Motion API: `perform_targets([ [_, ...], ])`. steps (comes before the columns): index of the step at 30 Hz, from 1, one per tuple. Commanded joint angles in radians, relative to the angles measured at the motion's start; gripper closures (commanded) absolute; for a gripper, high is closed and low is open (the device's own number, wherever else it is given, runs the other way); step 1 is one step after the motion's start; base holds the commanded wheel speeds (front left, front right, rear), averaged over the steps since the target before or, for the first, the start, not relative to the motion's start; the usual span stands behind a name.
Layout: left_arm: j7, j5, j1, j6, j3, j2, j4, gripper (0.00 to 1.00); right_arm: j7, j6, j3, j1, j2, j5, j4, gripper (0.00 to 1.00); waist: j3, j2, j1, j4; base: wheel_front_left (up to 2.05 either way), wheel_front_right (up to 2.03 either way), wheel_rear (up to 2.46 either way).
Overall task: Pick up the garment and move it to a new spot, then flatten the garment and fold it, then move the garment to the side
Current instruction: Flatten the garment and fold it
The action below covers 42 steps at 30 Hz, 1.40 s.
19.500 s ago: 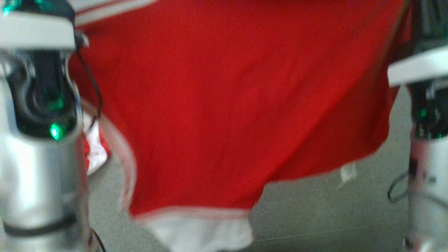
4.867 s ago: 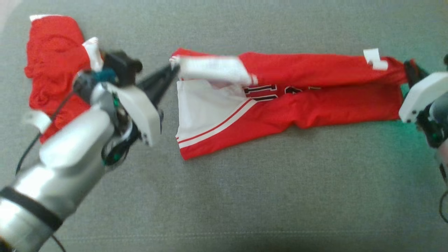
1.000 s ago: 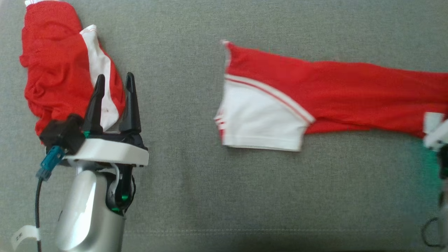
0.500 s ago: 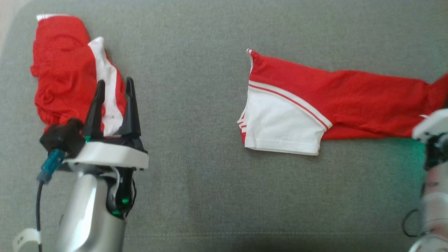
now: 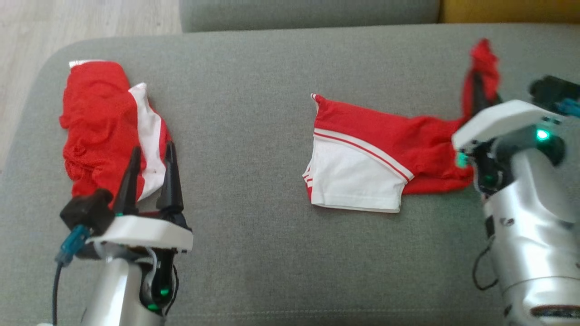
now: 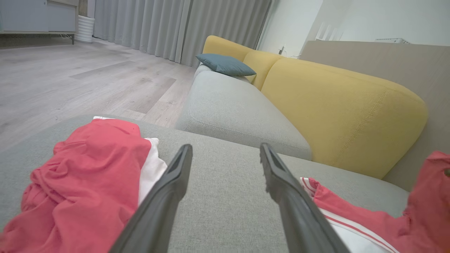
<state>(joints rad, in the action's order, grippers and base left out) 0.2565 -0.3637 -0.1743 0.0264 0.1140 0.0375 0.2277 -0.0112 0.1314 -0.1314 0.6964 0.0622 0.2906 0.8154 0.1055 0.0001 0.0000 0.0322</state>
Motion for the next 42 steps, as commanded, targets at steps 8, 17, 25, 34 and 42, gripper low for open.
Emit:
perform_targets([
  [8, 0.005, -0.011, -0.008, -0.006, -0.032, 0.013, -0.032, 0.00, -0.009, -0.001, 0.310, -0.080, -0.012, 0.287, -0.152, 1.00, -0.010, -0.0001, 0.0000, 0.016, 0.00, 0.00, 0.00],
  [17, 0.005, -0.022, -0.019, -0.006, 0.011, 0.013, -0.019, 0.00, 0.123, -0.001, 0.528, -0.086, -0.012, 0.454, -0.018, 1.00, 0.014, -0.0001, 0.0000, 0.079, 0.00, 0.00, 0.00],
  [25, 0.005, -0.034, -0.020, -0.008, 0.027, 0.013, -0.005, 0.00, 0.200, -0.001, 0.688, -0.044, -0.012, 0.555, 0.108, 0.90, 0.027, -0.0001, 0.0000, 0.123, 0.00, 0.00, 0.00],
  [34, 0.005, -0.039, -0.019, -0.013, 0.024, 0.013, 0.001, 0.00, 0.222, -0.001, 0.924, -0.032, -0.012, 0.715, 0.036, 0.00, 0.020, -0.0001, 0.0000, 0.122, 0.00, 0.00, 0.00],
  [42, 0.005, -0.037, -0.012, -0.015, -0.006, 0.013, -0.029, 0.00, 0.267, -0.001, 0.973, 0.069, -0.012, 0.668, 0.086, 0.00, -0.001, -0.0001, 0.0000, 0.052, 0.00, 0.00, 0.00],
])
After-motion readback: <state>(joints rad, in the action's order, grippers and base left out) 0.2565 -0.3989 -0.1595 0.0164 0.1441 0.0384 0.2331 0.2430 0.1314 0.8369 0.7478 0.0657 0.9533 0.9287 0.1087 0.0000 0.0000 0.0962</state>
